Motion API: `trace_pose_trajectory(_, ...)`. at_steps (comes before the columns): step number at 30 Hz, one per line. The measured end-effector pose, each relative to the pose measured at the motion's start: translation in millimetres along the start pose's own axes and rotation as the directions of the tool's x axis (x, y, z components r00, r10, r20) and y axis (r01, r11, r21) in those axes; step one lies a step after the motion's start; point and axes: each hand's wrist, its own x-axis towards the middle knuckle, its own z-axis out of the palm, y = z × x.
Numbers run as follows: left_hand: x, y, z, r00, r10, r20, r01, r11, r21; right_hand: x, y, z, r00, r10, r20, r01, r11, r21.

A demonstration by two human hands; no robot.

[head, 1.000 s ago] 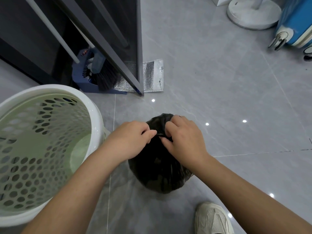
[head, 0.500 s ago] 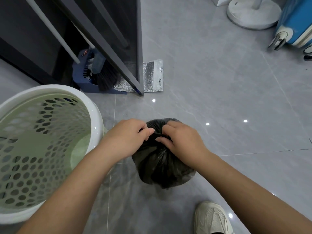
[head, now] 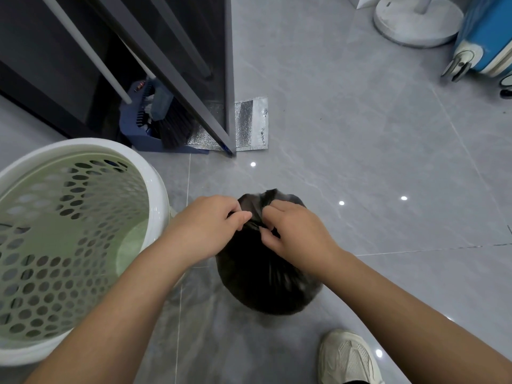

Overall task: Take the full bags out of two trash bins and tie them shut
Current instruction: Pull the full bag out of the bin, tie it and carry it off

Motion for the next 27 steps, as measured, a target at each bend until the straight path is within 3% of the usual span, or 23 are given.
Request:
trace_pose_trajectory(5,0.5,-1.1,1.4,1.000,-0.005,-0.005,0.005,1.000,0.012,0.5,-2.1,1.5,0.995,0.090,0.037,-0.085,0.988,-0.130)
trace_pose_trajectory(8,0.5,-0.8,0.4,1.000,0.006,-0.015,-0.005,1.000,0.013,-0.1,-3.3,2.7,0.995,0.094,-0.034,-0.099,0.977,-0.188)
trace_pose_trajectory(11,-0.4,-0.9,0.0,1.000,0.018,-0.014,-0.018,1.000,0.012,1.8,-4.3,5.3,0.993,0.079,-0.088,-0.091,0.986,-0.139)
trace_pose_trajectory(17,-2.4,-4.5,-2.6,1.000,0.012,-0.017,-0.012,1.000,-0.015,4.1,-5.9,4.4,0.992,0.120,0.032,-0.117,0.990,-0.076)
trace_pose_trajectory(22,-5.4,-0.2,-5.4,0.999,0.028,0.019,-0.028,0.999,-0.038,2.0,-5.4,9.1,0.993,0.071,-0.099,-0.078,0.994,-0.070)
trace_pose_trajectory(27,-6.9,-0.9,-5.8,0.996,0.026,0.089,-0.024,1.000,-0.018,0.4,-2.0,9.0,0.995,0.082,-0.059,-0.078,0.995,0.061)
